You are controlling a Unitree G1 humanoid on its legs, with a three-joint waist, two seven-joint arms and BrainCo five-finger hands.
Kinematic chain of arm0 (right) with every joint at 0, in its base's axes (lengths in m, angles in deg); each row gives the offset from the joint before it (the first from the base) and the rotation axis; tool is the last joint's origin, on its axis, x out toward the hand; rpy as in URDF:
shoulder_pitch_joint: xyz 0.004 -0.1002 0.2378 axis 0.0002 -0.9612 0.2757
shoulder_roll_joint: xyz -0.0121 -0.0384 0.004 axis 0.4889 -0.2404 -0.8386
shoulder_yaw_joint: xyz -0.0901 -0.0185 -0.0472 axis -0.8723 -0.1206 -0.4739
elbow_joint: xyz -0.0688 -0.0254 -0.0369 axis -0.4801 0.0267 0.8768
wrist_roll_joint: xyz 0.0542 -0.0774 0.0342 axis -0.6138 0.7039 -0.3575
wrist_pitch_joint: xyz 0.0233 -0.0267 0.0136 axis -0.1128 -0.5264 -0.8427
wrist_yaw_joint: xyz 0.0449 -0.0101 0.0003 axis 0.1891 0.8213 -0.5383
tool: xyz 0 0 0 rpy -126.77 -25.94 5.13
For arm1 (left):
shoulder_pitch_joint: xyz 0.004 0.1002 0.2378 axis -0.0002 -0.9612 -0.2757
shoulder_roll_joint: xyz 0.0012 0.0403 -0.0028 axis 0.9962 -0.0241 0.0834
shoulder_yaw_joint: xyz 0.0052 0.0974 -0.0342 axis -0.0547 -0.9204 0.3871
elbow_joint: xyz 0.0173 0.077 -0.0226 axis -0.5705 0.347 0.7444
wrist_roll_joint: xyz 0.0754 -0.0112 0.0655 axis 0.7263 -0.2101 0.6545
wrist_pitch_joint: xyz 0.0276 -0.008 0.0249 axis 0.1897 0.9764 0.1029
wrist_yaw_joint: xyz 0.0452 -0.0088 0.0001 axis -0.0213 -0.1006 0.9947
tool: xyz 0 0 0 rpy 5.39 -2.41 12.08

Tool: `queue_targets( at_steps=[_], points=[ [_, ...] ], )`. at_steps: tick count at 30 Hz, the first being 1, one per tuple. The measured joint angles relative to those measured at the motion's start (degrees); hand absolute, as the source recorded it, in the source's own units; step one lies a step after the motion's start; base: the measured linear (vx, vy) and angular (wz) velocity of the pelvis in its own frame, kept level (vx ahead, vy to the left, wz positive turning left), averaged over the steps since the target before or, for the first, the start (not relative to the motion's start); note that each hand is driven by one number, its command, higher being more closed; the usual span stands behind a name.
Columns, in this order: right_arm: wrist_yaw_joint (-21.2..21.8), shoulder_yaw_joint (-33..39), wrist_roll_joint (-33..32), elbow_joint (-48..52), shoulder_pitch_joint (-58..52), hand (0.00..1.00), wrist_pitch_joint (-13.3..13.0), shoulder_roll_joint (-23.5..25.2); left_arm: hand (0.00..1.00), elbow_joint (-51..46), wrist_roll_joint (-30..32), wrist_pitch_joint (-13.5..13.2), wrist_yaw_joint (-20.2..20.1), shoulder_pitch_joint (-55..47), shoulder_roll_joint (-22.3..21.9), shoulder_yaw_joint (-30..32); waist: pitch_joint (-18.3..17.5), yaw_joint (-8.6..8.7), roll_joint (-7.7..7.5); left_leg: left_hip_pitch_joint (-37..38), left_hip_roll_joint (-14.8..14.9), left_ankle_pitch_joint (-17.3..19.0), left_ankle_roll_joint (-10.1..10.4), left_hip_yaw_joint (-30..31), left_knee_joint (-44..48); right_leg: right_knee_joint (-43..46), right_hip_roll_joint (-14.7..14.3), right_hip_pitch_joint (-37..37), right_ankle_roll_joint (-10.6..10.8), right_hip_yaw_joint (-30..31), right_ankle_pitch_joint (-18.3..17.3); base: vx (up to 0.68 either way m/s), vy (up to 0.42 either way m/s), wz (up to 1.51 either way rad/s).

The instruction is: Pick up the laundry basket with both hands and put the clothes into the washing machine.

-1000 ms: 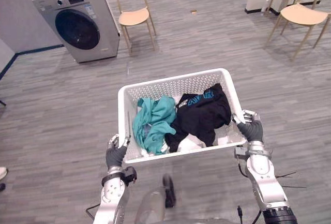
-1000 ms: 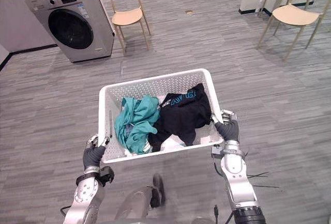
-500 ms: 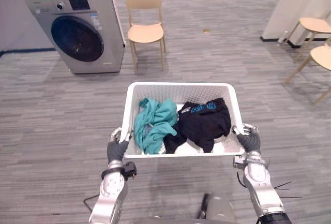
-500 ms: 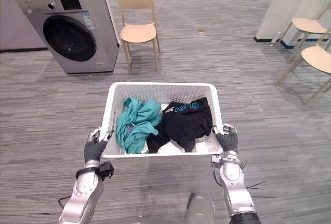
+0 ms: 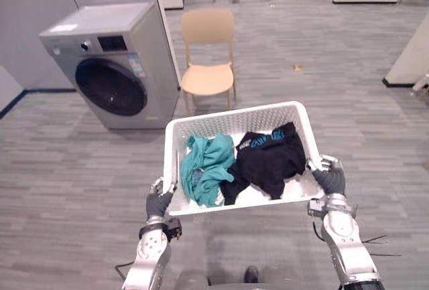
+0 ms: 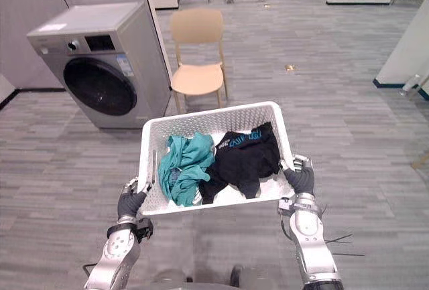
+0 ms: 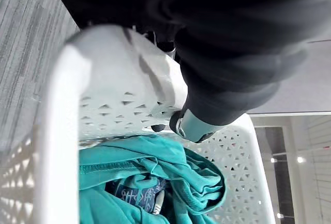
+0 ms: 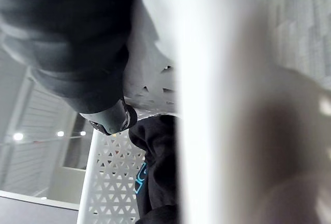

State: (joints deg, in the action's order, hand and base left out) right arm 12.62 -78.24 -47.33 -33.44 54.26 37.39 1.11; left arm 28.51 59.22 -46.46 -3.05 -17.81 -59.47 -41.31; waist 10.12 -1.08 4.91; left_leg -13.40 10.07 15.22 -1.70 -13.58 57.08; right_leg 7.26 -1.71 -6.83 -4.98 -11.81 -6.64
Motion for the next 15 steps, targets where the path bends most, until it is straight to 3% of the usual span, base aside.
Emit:
queue_targets(
  at_steps=[1, 2, 4, 5, 6, 8, 9, 10, 11, 12, 13, 15],
  points=[
    [0.0, 0.0, 0.0, 0.0, 0.0, 1.00, 0.0, 0.0, 1.00, 0.0, 0.0, -0.1, 0.0, 0.0, 0.0, 0.0, -0.1, -0.08, -0.22, -0.9, -0.9, 0.0, 0.0, 0.2, -5.1, -0.9, 0.6, -1.1, 0.6, -0.1, -0.3, 0.56, 0.123, -0.01],
    [0.0, 0.2, 0.0, -0.1, 0.0, 1.00, 0.0, 0.0, 1.00, -0.2, 0.0, -0.2, 0.0, 0.0, -0.1, 0.0, 0.0, -0.15, -0.50, -3.0, -3.0, -0.6, 0.9, 0.6, -18.6, -2.9, 1.9, -3.9, 2.1, -0.2, -1.3, 0.57, 0.152, 0.08],
    [0.0, 0.4, 0.0, -0.6, 0.1, 1.00, 0.0, 0.0, 1.00, -0.5, 0.0, 0.0, 0.0, 0.0, -0.4, 0.0, -0.3, -0.59, -0.05, -4.1, -4.5, -5.0, 6.2, 2.0, -39.4, -5.3, 2.7, -7.3, 4.7, 0.2, -2.3, 0.61, 0.190, -0.08],
    [-0.1, 0.5, 0.0, -1.2, 0.1, 1.00, -0.1, -0.1, 1.00, -1.3, 0.0, 0.1, 0.0, 0.0, -0.4, 0.0, -0.5, -1.39, 0.50, -5.3, -3.9, -6.8, 7.0, 2.0, -44.3, -6.3, 2.3, -8.7, 6.2, 1.0, -3.3, 0.65, 0.255, -0.39],
    [-0.3, 0.7, -0.1, -3.3, 0.1, 1.00, 0.0, 0.8, 1.00, -1.9, 0.0, 0.3, 0.0, 0.0, -0.1, 0.0, -1.0, -2.19, -0.57, -5.0, -5.1, -14.1, 4.5, 1.0, -41.7, -7.2, 4.2, -12.1, 8.1, 1.8, -4.8, 0.66, 0.264, -0.35],
    [-0.3, 0.7, -0.4, -4.7, -0.4, 1.00, 0.0, 0.7, 1.00, -2.0, 0.1, 1.0, 0.0, -0.3, -0.4, -0.1, -2.2, -2.41, -2.72, -4.9, -6.7, -17.2, 0.2, -0.4, -38.3, -3.0, 7.5, -12.3, 9.3, 2.9, -5.6, 0.76, 0.290, -0.17],
    [-0.3, 0.7, -0.6, -5.6, -0.4, 1.00, 0.0, 0.6, 1.00, -2.0, 0.1, 1.2, 0.0, -0.3, -0.4, -0.3, -2.6, -2.71, -3.54, -4.4, -7.5, -15.0, -1.3, -1.4, -36.3, 6.2, 9.7, -8.8, 11.6, 3.9, -7.0, 0.90, 0.374, -0.19],
    [-0.2, 0.8, -0.5, -6.6, -0.3, 1.00, 0.0, 0.8, 1.00, -2.0, 0.1, 1.3, 0.0, -0.2, -0.1, -0.4, -2.3, -2.65, -4.50, -1.8, -9.1, -11.5, -1.7, -2.3, -35.7, 22.8, 12.9, -2.5, 13.5, 5.6, -5.8, 0.71, 0.326, -0.16],
    [-0.2, 0.9, -0.5, -7.1, -0.3, 1.00, 0.0, 1.2, 1.00, -2.0, 0.1, 1.3, 0.0, -0.1, 0.3, -0.5, -1.9, -2.33, -5.25, 0.6, -10.6, -9.8, -1.8, -2.2, -35.9, 33.2, 15.1, 1.4, 14.7, 6.3, -2.5, 0.66, 0.326, 0.02],
    [0.1, 1.0, -0.5, -8.6, -0.4, 1.00, 0.1, 2.1, 1.00, -2.0, 0.1, 1.7, 0.0, -0.3, 0.7, -0.5, -1.7, -1.41, -6.06, 6.0, -13.1, -7.7, -2.3, -2.3, -37.1, 47.9, 18.6, 5.5, 14.2, 5.9, -0.1, 0.80, 0.366, 0.23],
    [0.4, 1.1, -0.4, -10.0, -0.5, 1.00, 0.1, 2.6, 1.00, -2.0, 0.1, 1.9, 0.0, -0.5, 0.7, -0.5, -1.6, -0.60, -5.42, 12.7, -14.3, -6.3, -3.1, -2.1, -39.9, 56.8, 20.5, 8.4, 11.3, 4.0, -1.9, 0.67, 0.299, 0.22],
    [0.5, 1.1, -0.4, -10.3, -0.4, 1.00, -0.2, 2.5, 1.00, -2.7, 0.1, 1.5, 0.0, -0.1, 0.8, -0.5, -1.8, 0.10, -3.54, 20.1, -14.7, -5.6, -3.6, -1.1, -45.2, 58.4, 20.2, 13.8, 8.8, -0.3, -4.4, 0.64, 0.217, 0.16]
  ],
)
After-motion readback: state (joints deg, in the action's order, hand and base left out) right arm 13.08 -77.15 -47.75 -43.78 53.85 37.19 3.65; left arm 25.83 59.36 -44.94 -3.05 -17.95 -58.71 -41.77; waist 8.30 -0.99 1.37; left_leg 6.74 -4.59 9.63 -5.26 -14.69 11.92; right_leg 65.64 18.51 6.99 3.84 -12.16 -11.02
